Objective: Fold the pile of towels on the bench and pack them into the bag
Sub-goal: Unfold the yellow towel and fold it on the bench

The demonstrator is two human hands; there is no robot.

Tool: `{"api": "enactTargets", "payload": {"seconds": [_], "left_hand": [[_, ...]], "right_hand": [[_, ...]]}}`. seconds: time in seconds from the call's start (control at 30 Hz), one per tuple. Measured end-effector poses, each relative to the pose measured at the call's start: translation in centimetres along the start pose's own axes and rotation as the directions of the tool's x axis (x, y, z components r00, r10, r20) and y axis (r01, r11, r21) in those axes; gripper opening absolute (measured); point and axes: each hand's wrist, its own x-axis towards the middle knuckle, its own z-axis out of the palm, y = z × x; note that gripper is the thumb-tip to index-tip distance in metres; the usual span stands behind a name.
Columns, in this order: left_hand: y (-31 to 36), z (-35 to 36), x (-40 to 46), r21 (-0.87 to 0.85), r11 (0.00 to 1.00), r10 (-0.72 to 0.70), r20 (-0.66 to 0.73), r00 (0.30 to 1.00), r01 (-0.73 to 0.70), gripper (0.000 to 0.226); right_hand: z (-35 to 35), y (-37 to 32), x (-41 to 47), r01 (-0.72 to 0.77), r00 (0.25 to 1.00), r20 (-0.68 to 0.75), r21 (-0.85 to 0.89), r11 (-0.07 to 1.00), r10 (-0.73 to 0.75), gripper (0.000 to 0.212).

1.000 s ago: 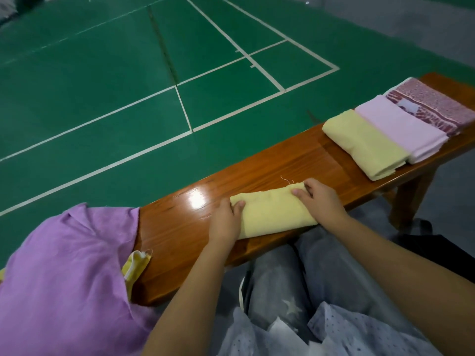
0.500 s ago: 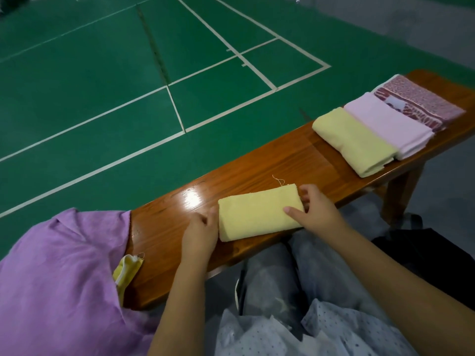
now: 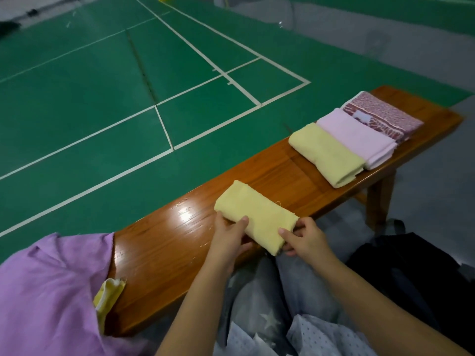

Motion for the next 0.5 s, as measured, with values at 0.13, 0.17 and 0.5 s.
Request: {"api": "enactTargets", "payload": {"seconds": [0.13, 0.17, 0.5], "left_hand": [[1.5, 3.8, 2.4, 0.102, 0.995, -0.027, 0.1, 0.995, 0.017, 0.078], [1.9, 4.8, 3.1, 0.136, 0.991, -0.027, 0.108, 0.994, 0.012, 0.077], [5.3, 12.6, 8.5, 0.233, 0.972, -0.07, 0.118, 0.991, 0.041, 0.067]], "right_hand": [[-1.5, -0.7, 1.6, 0.022, 0.997, -0.08, 0.124, 0.992, -0.012, 0.034], [-2.0, -1.0, 2.1, 0.031, 0.993, -0.116, 0.167, 0.986, -0.011, 0.032], [-6.8, -2.9, 7.8, 0.033, 0.965, -0.255, 0.327, 0.944, 0.055, 0.028]]}}
